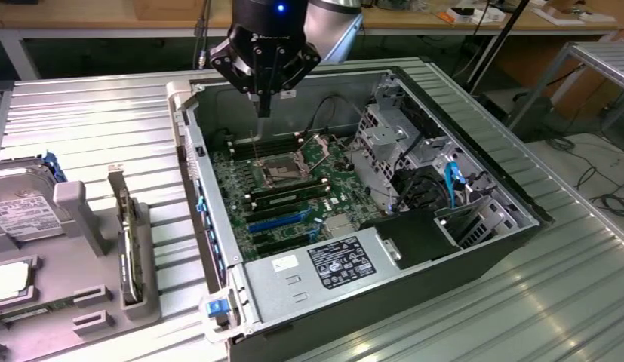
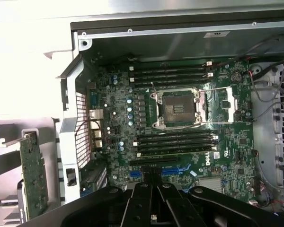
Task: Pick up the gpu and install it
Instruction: 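Reach for the gpu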
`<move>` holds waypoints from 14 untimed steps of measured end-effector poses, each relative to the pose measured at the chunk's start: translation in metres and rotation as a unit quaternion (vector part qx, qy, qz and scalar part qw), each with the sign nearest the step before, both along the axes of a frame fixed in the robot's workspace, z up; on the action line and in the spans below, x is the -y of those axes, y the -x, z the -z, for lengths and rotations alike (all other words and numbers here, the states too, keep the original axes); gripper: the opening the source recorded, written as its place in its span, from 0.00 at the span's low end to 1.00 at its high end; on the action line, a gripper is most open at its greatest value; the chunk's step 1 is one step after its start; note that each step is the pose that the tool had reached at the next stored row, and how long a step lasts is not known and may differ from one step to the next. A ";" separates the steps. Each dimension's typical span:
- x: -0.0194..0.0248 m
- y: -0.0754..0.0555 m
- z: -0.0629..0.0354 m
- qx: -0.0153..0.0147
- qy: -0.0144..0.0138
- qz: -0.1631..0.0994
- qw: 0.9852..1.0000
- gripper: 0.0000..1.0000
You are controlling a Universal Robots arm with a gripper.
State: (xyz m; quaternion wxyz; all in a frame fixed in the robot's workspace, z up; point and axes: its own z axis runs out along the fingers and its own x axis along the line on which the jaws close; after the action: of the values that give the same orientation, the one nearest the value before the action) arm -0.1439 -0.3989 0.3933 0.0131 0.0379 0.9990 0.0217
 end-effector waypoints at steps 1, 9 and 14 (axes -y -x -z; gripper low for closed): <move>0.0000 0.001 0.0000 0.000 0.000 0.000 1.000 0.11; 0.0000 0.008 0.0000 0.000 0.000 0.000 1.000 0.11; 0.0000 0.013 0.0000 0.000 0.000 0.000 1.000 0.11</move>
State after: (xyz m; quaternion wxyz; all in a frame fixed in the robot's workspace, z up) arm -0.1572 -0.3989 0.3933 0.0131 0.0378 0.9990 0.0217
